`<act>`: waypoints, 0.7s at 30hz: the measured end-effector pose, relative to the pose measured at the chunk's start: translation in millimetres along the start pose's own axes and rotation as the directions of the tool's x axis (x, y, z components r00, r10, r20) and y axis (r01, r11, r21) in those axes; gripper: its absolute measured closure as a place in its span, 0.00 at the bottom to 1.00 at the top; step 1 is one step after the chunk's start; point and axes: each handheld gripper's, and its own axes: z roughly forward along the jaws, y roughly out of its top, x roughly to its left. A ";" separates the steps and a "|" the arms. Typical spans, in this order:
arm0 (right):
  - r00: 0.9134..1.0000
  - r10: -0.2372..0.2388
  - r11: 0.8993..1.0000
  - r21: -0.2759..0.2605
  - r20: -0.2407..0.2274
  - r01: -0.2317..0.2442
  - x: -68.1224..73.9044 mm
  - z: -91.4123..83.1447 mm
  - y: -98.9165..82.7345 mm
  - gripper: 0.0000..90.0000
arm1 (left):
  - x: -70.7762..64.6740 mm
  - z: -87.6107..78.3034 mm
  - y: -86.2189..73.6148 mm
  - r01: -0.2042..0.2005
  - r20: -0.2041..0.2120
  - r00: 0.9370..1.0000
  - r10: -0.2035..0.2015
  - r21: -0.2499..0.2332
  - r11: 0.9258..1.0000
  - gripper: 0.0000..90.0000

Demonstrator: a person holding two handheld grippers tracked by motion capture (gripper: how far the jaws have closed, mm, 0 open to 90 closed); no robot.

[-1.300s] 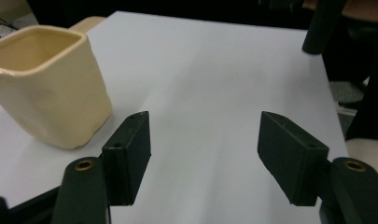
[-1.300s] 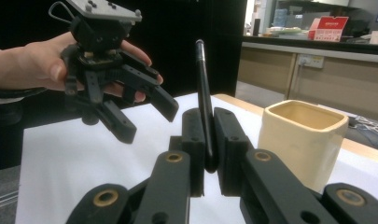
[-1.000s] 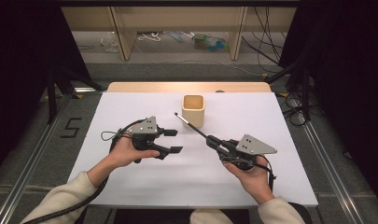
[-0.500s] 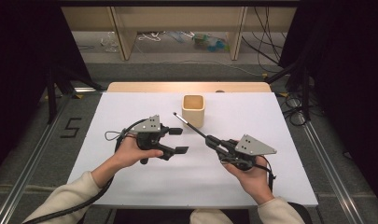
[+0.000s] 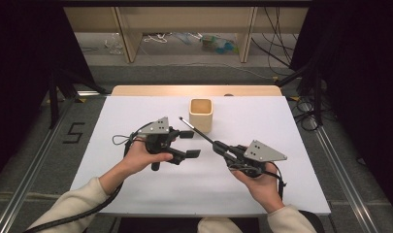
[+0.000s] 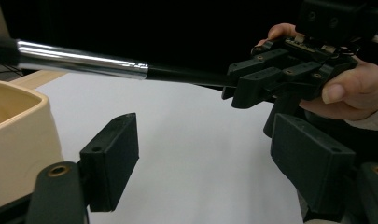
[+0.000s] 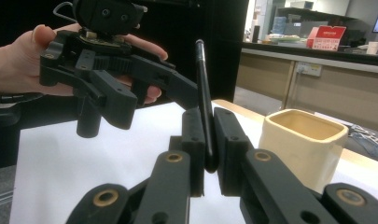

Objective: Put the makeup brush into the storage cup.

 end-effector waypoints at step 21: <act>1.000 0.005 1.000 -0.005 -0.008 -0.005 0.1 0.5 -0.1 0.94 | 0.4 4.3 5.6 0.020 0.000 1.000 -0.020 -0.056 0.998 0.27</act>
